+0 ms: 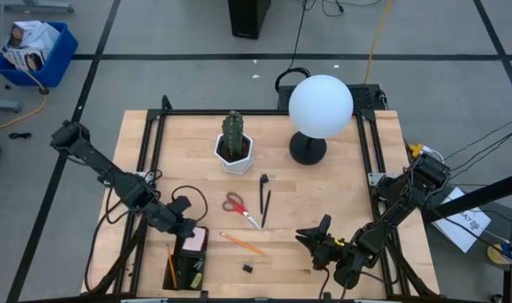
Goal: Pick and place office supplies into organizer
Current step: Put the sticky notes in the desk organizer
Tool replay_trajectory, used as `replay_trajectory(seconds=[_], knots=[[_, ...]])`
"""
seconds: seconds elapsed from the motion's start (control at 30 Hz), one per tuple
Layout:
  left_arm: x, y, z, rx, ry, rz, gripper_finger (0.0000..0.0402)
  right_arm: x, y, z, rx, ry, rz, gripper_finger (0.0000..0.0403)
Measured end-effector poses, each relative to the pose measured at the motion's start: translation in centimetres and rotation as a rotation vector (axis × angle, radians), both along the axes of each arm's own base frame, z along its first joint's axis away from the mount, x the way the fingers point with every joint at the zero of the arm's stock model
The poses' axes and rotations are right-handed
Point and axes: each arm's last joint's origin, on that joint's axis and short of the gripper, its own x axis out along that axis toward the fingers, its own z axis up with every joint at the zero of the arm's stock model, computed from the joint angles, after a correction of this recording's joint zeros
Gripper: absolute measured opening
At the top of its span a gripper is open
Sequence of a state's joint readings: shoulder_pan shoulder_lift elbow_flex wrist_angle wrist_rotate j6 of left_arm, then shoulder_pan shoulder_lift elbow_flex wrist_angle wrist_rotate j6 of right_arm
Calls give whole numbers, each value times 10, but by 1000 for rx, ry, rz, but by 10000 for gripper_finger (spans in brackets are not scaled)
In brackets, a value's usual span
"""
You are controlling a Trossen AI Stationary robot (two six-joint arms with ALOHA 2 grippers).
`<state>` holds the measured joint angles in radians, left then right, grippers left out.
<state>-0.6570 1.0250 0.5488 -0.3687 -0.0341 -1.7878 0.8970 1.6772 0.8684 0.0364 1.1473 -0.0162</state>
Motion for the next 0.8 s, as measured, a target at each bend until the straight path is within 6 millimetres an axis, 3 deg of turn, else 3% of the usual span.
replay_trajectory(seconds=[0.8], knots=[[-1,2,-2,-9,42,63,5,0,0,0,-8,4,3,91]])
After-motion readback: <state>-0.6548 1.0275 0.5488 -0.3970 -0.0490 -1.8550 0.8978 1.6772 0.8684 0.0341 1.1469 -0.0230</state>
